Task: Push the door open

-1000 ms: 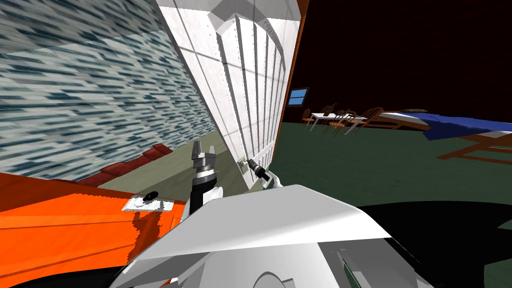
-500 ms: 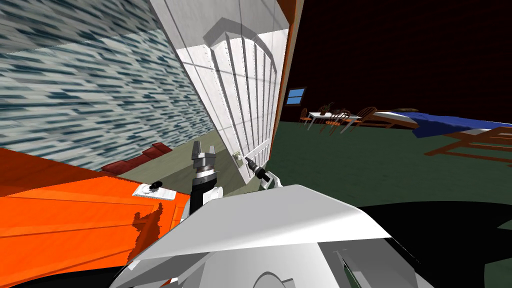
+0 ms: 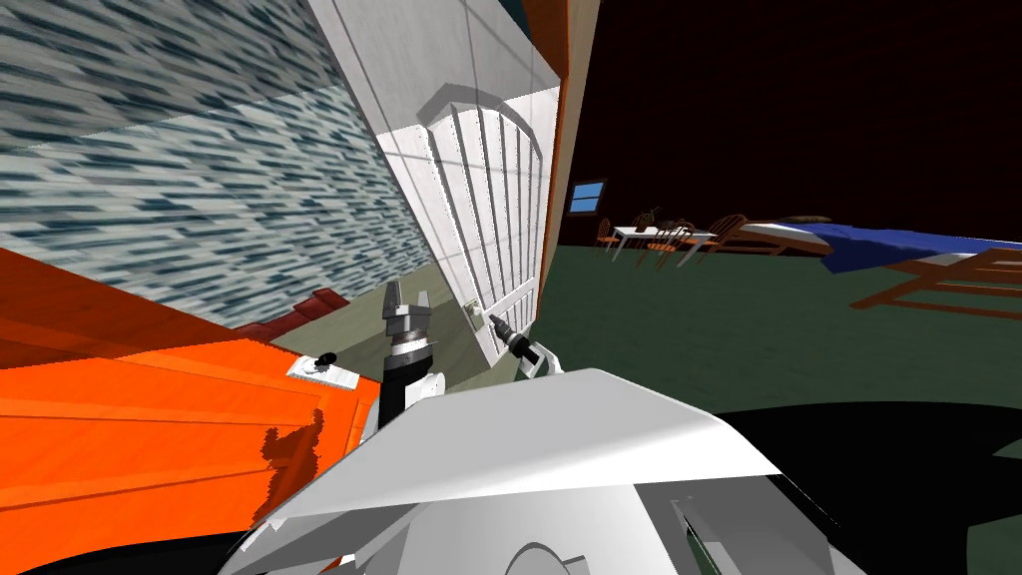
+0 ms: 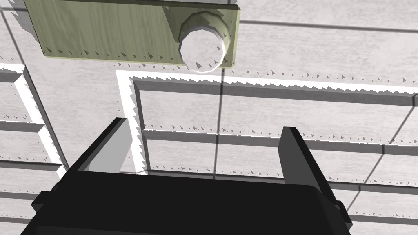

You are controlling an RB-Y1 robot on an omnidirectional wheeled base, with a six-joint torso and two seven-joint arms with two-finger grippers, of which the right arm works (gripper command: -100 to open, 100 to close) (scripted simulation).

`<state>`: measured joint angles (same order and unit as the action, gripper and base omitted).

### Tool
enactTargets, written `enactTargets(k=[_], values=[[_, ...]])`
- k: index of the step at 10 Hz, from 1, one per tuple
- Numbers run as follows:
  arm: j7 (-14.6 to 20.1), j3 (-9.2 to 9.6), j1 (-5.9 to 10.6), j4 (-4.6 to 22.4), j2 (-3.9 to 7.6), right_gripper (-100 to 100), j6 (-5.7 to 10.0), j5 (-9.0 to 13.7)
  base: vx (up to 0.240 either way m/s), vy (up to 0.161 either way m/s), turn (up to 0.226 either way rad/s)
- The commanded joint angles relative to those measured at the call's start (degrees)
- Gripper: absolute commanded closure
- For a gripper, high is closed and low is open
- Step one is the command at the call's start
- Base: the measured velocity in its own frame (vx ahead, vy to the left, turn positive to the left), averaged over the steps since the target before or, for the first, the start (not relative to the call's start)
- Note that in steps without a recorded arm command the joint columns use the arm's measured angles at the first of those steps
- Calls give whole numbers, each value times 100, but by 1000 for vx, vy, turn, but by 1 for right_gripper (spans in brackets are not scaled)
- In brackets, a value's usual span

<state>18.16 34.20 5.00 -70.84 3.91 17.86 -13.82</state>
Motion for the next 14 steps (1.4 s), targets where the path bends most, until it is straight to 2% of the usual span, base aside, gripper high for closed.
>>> enactTargets(k=[1,5,7,8,9,14], values=[[-16,-20,18,24,0,-100,13,3,139,126,10],[-75,-95,65,116,-76,-100,60,10,145,137,22],[-104,-133,89,162,-166,-100,83,14,146,127,18],[-91,-121,89,146,-136,-100,70,14,57,52,-2],[-91,-121,89,146,-136,100,70,14,-7,-6,-2],[-91,-121,89,146,-136,100,70,14,-11,-10,1]])
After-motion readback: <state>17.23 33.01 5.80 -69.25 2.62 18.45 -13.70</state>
